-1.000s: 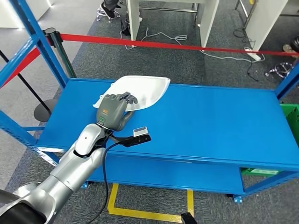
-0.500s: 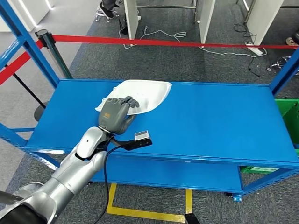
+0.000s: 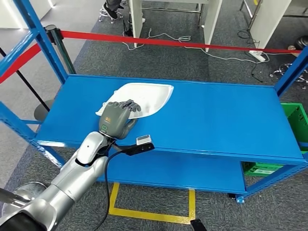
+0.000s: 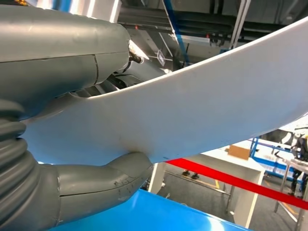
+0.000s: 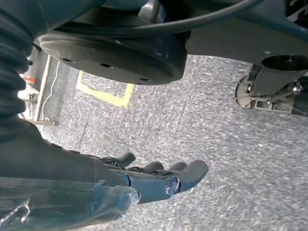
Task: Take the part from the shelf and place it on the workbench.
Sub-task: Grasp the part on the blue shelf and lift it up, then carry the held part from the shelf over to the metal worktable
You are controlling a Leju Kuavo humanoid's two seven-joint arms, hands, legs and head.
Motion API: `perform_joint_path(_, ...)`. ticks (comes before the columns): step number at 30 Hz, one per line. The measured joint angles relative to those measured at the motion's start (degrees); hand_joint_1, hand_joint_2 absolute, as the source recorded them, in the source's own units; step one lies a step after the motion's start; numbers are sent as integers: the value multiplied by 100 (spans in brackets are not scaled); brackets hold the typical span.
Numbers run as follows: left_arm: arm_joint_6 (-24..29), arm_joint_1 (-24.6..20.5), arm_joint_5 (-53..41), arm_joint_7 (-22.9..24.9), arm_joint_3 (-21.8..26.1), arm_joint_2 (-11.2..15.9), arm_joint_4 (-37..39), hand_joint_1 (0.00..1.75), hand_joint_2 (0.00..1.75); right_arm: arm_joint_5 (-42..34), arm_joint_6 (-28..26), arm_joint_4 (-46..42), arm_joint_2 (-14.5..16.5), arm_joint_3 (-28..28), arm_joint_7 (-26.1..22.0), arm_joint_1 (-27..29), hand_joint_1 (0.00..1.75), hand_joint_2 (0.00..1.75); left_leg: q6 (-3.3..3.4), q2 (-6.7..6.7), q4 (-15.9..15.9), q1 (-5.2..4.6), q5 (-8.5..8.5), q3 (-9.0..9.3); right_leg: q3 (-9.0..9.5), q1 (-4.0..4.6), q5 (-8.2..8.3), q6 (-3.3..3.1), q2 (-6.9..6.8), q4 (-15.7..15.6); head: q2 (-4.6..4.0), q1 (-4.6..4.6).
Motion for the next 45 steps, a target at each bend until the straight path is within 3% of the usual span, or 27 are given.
perform_joint_path(3, 0, 1, 1, -3, -3, -1, 2, 175, 175, 0, -2, -3, -8, -1, 1, -30, 0, 175, 51, 17, -4, 8, 161, -179, -217, -4, -746, 65, -20, 954, 0, 18)
perform_joint_path(5, 0, 6, 2, -4, -5, 1, 3, 175, 175, 1, -1, -4, -10, -1, 1, -39, 0, 175, 51, 19, 1, 5, 273, -323, -190, -2, -838, 80, -21, 1362, -1, 17)
perform_joint_path(6, 0, 8, 2, -5, -7, 2, 3, 175, 175, 1, -1, -4, -11, -1, 2, -35, 0, 175, 43, 17, 3, 6, 326, -391, -46, -3, -719, 79, -22, 1287, 0, 17)
perform_joint_path(8, 1, 10, 2, -7, -5, 2, 3, 175, 175, 4, 1, -4, -12, -1, 7, -18, 0, 175, 8, 10, 10, 6, 422, -502, 453, -6, -499, 70, -22, 652, 0, 18)
perform_joint_path(10, 3, 5, 4, -7, 1, 4, 2, 175, 175, 7, 3, -4, -13, -1, 10, -6, 0, 175, -49, 7, 17, -4, 514, -574, 894, 4, -542, 28, -11, -37, 1, 13)
perform_joint_path(13, 4, 2, 11, -13, 1, 9, 2, 175, 175, 9, 5, -3, -12, -1, 10, 26, 0, 175, -130, 7, 4, -10, 649, -631, 944, 17, -562, -93, -5, -257, 1, 9)
perform_joint_path(14, 4, 1, 14, -15, 0, 12, 3, 175, 175, 9, 5, -2, -12, -1, 10, 36, 0, 175, -161, 6, 25, -9, 610, -666, 899, 8, -510, -138, -12, -260, 1, 6)
perform_joint_path(16, 4, -3, 16, -15, 2, 23, 3, 175, 175, 9, 3, -2, -13, -1, 11, 39, 0, 175, -229, 4, 320, 2, 241, -796, 770, -18, -384, -222, -30, -277, 1, -23)
perform_joint_path(18, 4, -3, 17, -15, 2, 32, 3, 175, 175, 10, 2, -3, -15, -1, 11, 33, 0, 175, -287, 5, 962, 19, -314, -958, 606, -17, -257, -260, -35, -276, 1, -48)
perform_joint_path(19, 4, -2, 17, -15, 1, 34, 3, 175, 175, 10, 3, -4, -15, -1, 10, 32, 0, 175, -305, 5, 1276, 25, -461, -1007, 522, -17, -192, -260, -38, -275, 1, -48)
perform_joint_path(20, 4, 0, 17, -15, 0, 37, 3, 175, 175, 9, 3, -4, -15, -1, 9, 29, 0, 175, -316, 5, 1486, 28, -470, -1009, 435, -16, -125, -257, -40, -273, 1, -48)
perform_joint_path(21, 4, 0, 17, -15, -1, 40, 3, 175, 175, 8, 3, -4, -15, -1, 8, 22, 0, 175, -320, 5, 1545, 30, -348, -940, 348, -16, -57, -250, -41, -271, 0, -48)
perform_joint_path(23, 4, -6, 17, -15, -1, 44, 3, 175, 175, 7, 3, -4, -15, -1, 7, -4, 0, 175, -308, 5, 1173, 38, -46, -543, 193, -17, 78, -221, -37, -267, 0, -49)
perform_joint_path(25, 4, -34, 17, -15, 0, 31, 0, 175, 175, 8, 3, -5, -15, -1, 7, -28, 0, 175, -263, 1, 399, 32, -94, 26, 82, -2, 198, -164, -31, -259, 1, -45)
perform_joint_path(26, 4, -49, 17, -15, -1, 22, -2, 175, 175, 10, 3, -5, -15, -1, 7, -33, 0, 175, -231, -2, 111, 19, -179, 201, 49, 0, 265, -132, -32, -271, 1, -41)
perform_joint_path(27, 2, -56, 17, -15, -2, 18, -4, 175, 175, 10, 2, -6, -15, -1, 6, -32, 0, 175, -190, -6, -71, 0, -226, 278, 24, -3, 337, -97, -35, -299, 0, -40)
perform_joint_path(29, -2, -41, 17, -15, -5, 30, -2, 175, 175, 8, 1, -6, -15, -2, 2, -21, 0, 175, -98, 3, -129, -9, -138, 209, -28, -28, 390, -28, -37, -344, 0, -38)
perform_joint_path(31, -4, -27, 17, -15, -7, 41, 3, 175, 175, 5, -1, -6, -16, -4, -4, -25, 0, 175, -8, 22, -145, 5, -8, 107, -131, -38, 40, 31, -37, -95, 1, -20)
perform_joint_path(33, -5, -26, 17, -15, -8, 42, 3, 175, 175, 4, -2, -6, -17, -5, -6, -44, 0, 175, 37, 29, -143, 4, 113, -19, -272, -37, -544, 66, -39, 595, 0, -1)
perform_joint_path(34, -5, -25, 17, -15, -9, 43, 3, 175, 175, 4, -2, -6, -17, -5, -6, -52, 0, 175, 42, 29, -141, 1, 176, -93, -319, -36, -724, 77, -38, 969, 1, 1)
perform_joint_path(35, -7, -21, 17, -15, -10, 45, 3, 175, 175, 4, -2, -6, -17, -5, -6, -55, 0, 175, 41, 29, -138, -2, 243, -175, -310, -35, -768, 82, -38, 1230, 0, 1)
perform_joint_path(36, -10, -16, 17, -15, -11, 47, 3, 175, 175, 5, -2, -6, -17, -5, -6, -54, 0, 175, 35, 28, -135, -3, 309, -258, -224, -34, -687, 83, -38, 1317, 0, 1)
perform_joint_path(38, -20, -8, 17, -15, -11, 48, 3, 175, 175, 11, -2, -6, -17, -5, -3, -40, 0, 175, 4, 18, -122, 0, 432, -414, 227, -37, -408, 74, -38, 900, 0, 2)
perform_joint_path(40, -33, -8, 17, -15, -8, 50, 2, 175, 175, 17, -1, -6, -17, -5, -2, -31, 0, 175, -53, 9, -100, -11, 534, -526, 812, -30, -442, 48, -33, 102, 0, -1)
perform_joint_path(41, -39, -9, 17, -15, -7, 50, 2, 175, 175, 18, 1, -6, -17, -5, -3, -27, 0, 175, -83, 9, -91, -15, 582, -557, 984, -22, -526, 28, -28, -184, -1, -3)
perform_joint_path(44, -54, -7, 16, -15, -14, 50, 1, 175, 175, 18, 3, -4, -15, -5, -5, -1, 0, 175, -181, 14, -83, -7, 688, -619, 984, -7, -529, -88, -24, -349, 1, -7)
perform_joint_path(45, -57, -6, 15, -15, -16, 52, 1, 175, 175, 19, 2, -3, -15, -5, -5, 6, 0, 175, -217, 12, -28, -2, 602, -661, 933, -13, -475, -140, -31, -346, 1, -12)
